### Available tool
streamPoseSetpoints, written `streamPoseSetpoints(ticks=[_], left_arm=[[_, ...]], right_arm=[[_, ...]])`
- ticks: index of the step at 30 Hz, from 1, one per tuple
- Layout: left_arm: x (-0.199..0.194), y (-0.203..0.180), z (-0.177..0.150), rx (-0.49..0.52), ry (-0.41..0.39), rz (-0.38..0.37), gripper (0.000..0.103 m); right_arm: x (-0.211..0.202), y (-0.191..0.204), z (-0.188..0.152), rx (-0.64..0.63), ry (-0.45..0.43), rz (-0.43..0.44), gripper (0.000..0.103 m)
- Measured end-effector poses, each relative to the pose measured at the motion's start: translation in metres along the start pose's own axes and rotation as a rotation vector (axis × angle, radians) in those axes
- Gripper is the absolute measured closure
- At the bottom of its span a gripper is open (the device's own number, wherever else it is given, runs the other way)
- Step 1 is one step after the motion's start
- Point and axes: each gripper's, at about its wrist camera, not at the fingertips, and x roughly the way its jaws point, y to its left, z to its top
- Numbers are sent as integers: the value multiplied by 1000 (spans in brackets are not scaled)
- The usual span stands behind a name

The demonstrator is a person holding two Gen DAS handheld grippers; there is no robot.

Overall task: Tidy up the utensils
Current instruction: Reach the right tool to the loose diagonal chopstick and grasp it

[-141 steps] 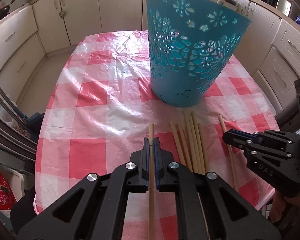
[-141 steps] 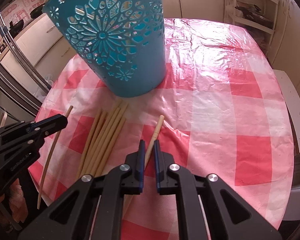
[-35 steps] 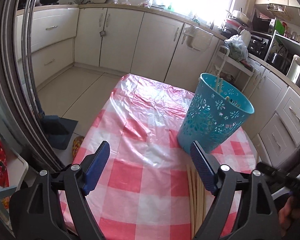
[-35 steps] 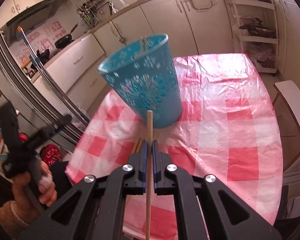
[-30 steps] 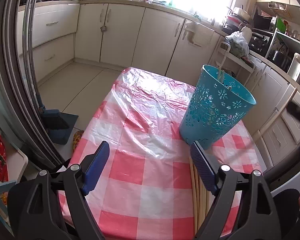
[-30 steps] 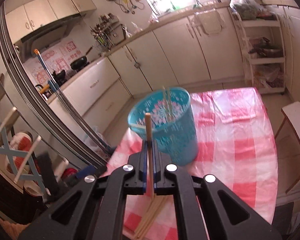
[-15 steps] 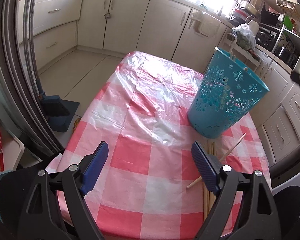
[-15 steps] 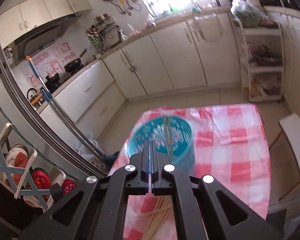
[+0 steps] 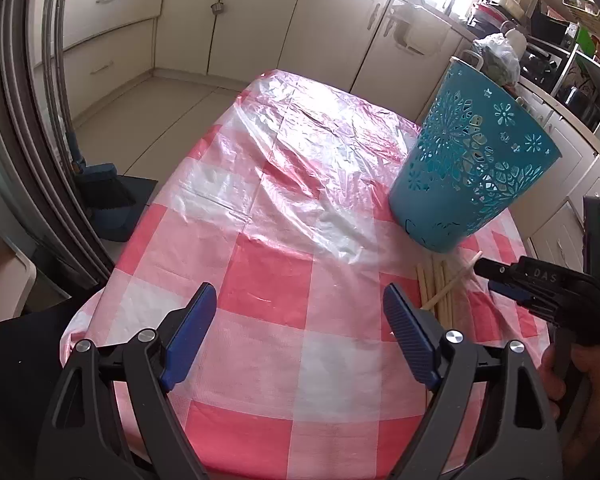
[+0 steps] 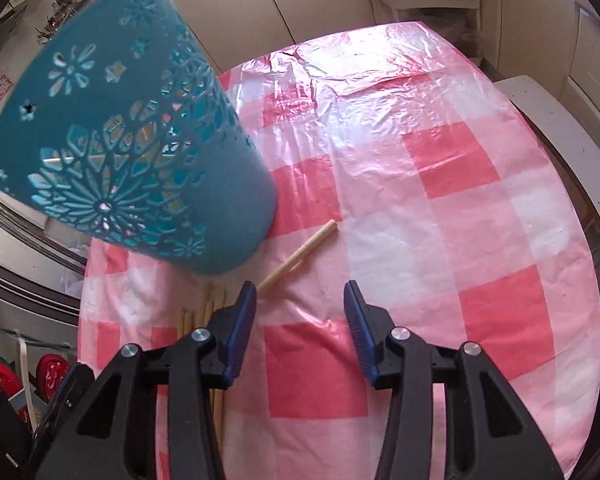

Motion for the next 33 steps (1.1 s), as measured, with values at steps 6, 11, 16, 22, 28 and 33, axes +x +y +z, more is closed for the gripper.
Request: streamPoseSetpoints(ticks=[6,11,16,22,28,33], left_arm=[[3,6,-1,-14,7,-4,21],[6,13,-1,-34,6,-1,21],[7,14,-1,-37,5,-3,21],[7,9,-2,-26,3,-10,21],[9,10,-3,-20,12,-13,21],[10,7,0,2,20,-36,21]], right_arm=[[1,17,-6,-172,-31,-72,57],[-8,19,-5,-325,36,-44,81],[-4,-3,5,-320,155,-1,100],[-6,-25,9,-25,144,78,95],[-5,-1,8,-30,-10,-5,55],[4,-2,8,-87,-46,-75,58]])
